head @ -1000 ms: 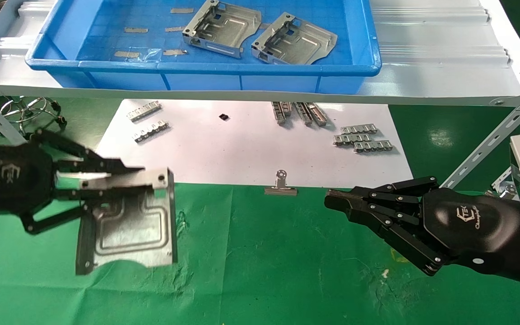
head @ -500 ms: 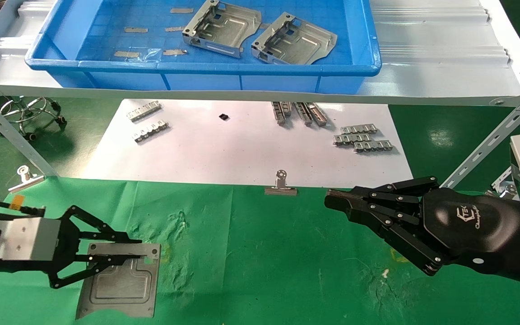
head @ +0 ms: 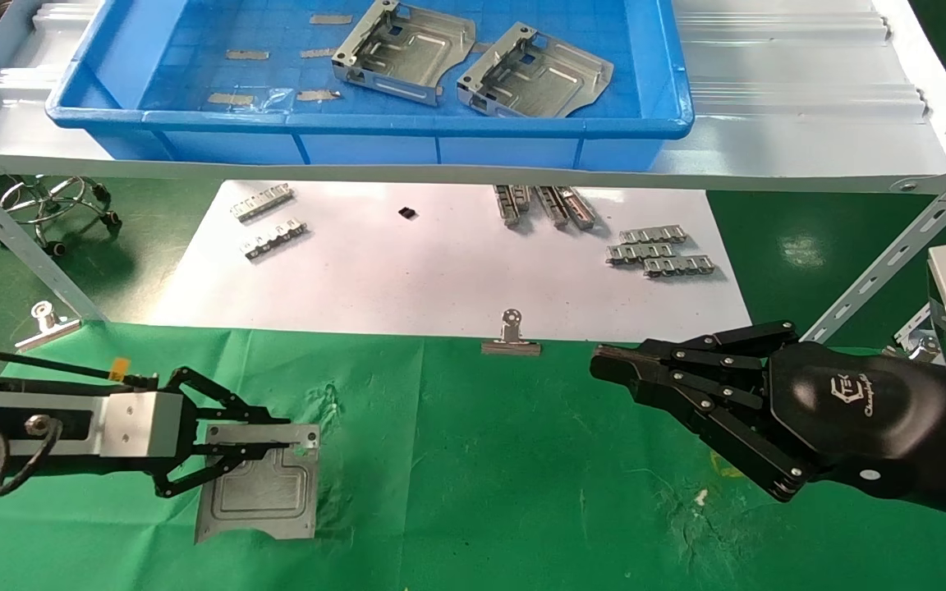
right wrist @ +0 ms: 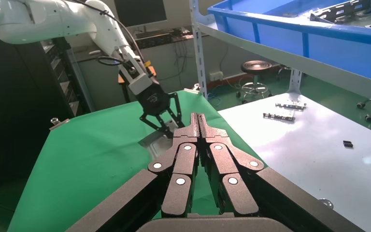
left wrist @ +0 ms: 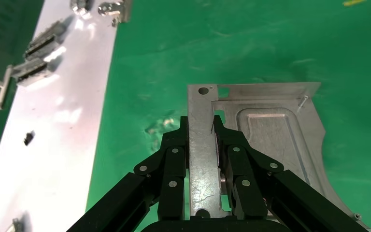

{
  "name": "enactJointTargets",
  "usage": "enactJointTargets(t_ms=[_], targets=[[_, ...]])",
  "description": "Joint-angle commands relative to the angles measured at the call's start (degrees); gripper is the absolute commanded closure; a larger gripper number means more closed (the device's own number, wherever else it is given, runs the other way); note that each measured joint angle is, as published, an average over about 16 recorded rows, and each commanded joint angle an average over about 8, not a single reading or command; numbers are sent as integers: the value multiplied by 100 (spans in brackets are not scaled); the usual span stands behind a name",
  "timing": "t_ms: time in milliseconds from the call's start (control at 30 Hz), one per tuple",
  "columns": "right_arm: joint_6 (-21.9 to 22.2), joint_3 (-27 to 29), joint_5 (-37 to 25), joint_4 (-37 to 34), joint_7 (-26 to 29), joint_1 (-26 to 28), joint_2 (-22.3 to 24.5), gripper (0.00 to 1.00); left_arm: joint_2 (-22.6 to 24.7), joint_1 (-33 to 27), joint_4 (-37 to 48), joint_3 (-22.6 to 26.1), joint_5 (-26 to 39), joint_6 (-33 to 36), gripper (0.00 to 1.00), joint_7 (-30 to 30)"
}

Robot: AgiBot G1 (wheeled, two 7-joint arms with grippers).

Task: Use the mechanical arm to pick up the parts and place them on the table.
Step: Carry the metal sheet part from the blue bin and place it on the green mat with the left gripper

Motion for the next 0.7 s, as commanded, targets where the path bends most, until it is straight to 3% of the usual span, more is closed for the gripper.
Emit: enactJointTargets(t_ms=[33, 233, 300, 500, 700], targets=[[0, 0, 0, 0, 0, 0, 0, 100, 73, 24, 69, -9, -2, -84, 100, 66], [0, 0, 0, 0, 0, 0, 0, 100, 223, 80, 278, -38, -30, -229, 100, 238], [0, 0, 0, 0, 0, 0, 0, 100, 267, 85, 348, -40, -21, -264, 95, 311], [0, 0, 0, 0, 0, 0, 0, 100, 396, 74, 548, -24, 41, -334, 66, 543], [0, 0, 0, 0, 0, 0, 0, 100, 483, 57, 717, -26, 64, -357, 18, 747]])
